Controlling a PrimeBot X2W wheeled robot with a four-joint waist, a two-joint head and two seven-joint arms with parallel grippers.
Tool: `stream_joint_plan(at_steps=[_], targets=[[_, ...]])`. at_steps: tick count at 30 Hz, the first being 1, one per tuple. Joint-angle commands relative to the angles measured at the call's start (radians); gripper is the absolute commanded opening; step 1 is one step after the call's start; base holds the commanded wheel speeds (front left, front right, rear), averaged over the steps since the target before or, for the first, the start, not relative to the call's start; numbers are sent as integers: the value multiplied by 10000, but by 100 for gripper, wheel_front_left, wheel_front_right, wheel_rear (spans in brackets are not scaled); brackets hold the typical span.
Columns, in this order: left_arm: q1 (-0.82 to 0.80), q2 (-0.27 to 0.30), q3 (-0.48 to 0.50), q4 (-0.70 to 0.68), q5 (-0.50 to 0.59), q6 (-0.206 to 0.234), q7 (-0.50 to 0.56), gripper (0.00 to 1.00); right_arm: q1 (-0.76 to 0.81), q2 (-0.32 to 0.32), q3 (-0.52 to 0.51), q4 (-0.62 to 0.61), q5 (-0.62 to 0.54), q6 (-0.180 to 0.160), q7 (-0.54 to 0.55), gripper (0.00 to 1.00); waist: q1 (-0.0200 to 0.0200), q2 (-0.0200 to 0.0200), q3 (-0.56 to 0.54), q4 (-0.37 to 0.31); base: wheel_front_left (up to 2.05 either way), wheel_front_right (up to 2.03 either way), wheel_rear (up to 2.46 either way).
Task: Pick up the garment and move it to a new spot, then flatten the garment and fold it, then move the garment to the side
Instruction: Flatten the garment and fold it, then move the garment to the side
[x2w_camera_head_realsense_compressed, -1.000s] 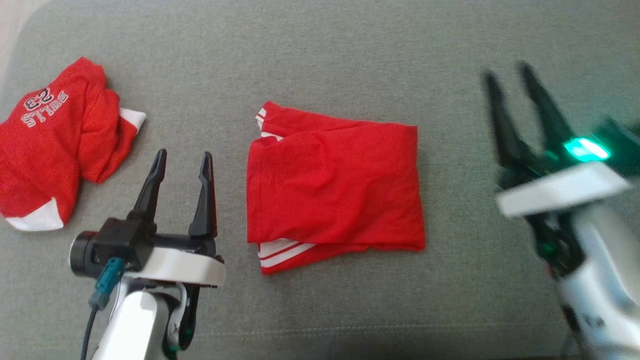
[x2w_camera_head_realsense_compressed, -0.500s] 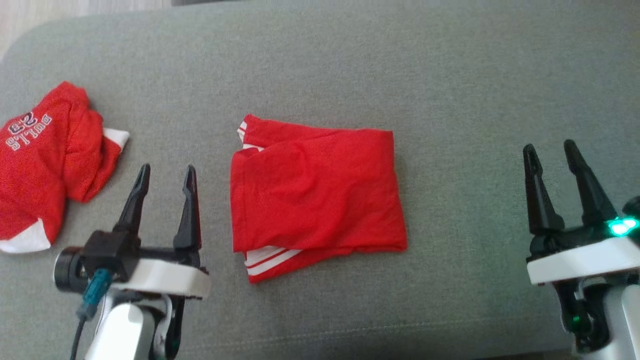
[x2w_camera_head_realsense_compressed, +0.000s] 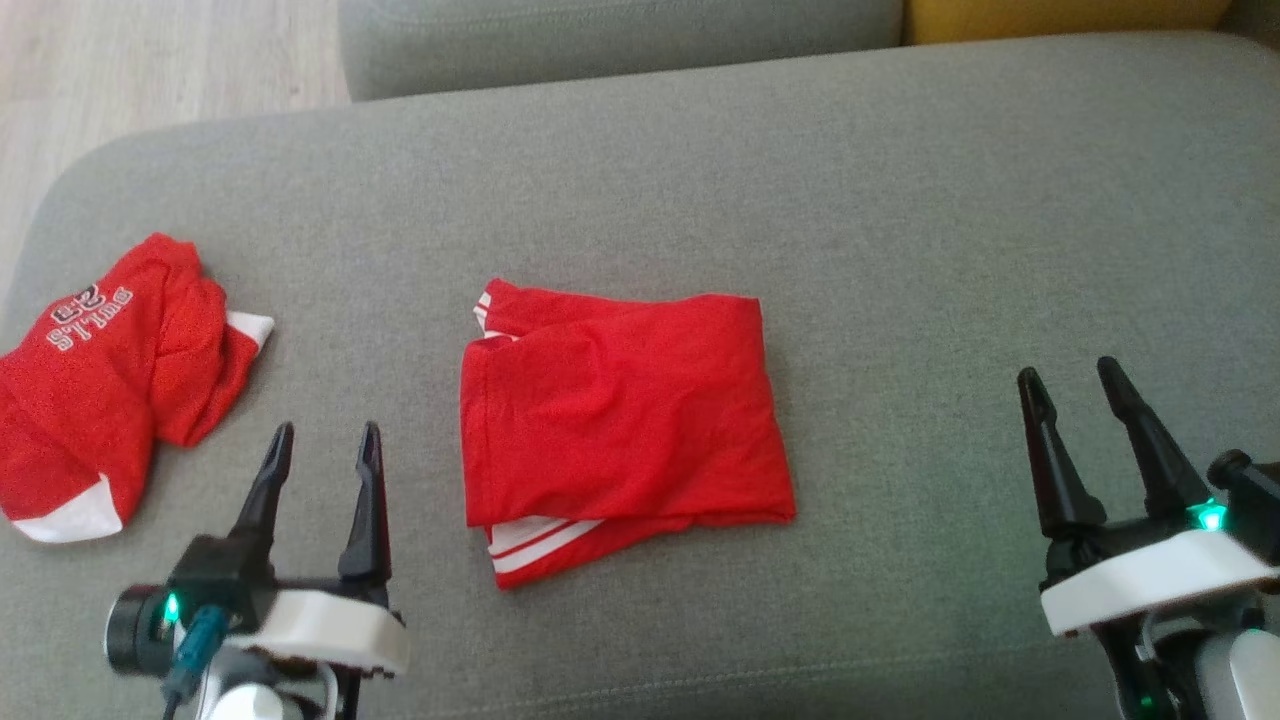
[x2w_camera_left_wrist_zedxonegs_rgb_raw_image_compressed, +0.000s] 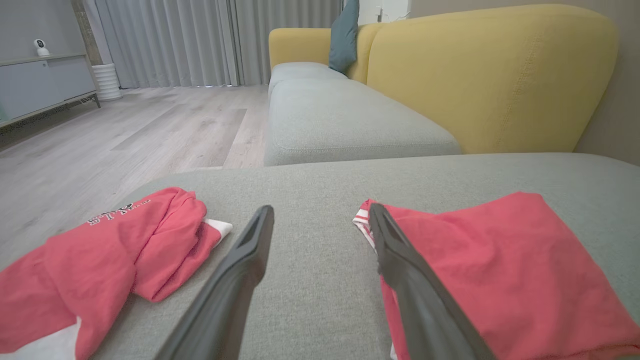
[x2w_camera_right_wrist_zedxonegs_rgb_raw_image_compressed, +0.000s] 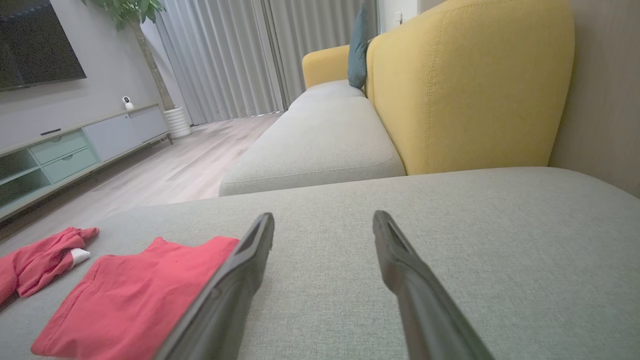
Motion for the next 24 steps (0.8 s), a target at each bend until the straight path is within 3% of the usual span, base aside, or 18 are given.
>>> stream_joint_plan(at_steps=[1, 24], targets=[[-173, 228, 459, -348, -70, 125, 15, 100, -74, -87, 190, -415, -66, -7, 64, 100, 0, 0, -121, -11, 0, 0, 0], [492, 366, 324, -714, -163, 402, 340, 100, 430, 127, -49, -665, -302, -7, 578, 100, 0, 0, -610, 144, 0, 0, 0]])
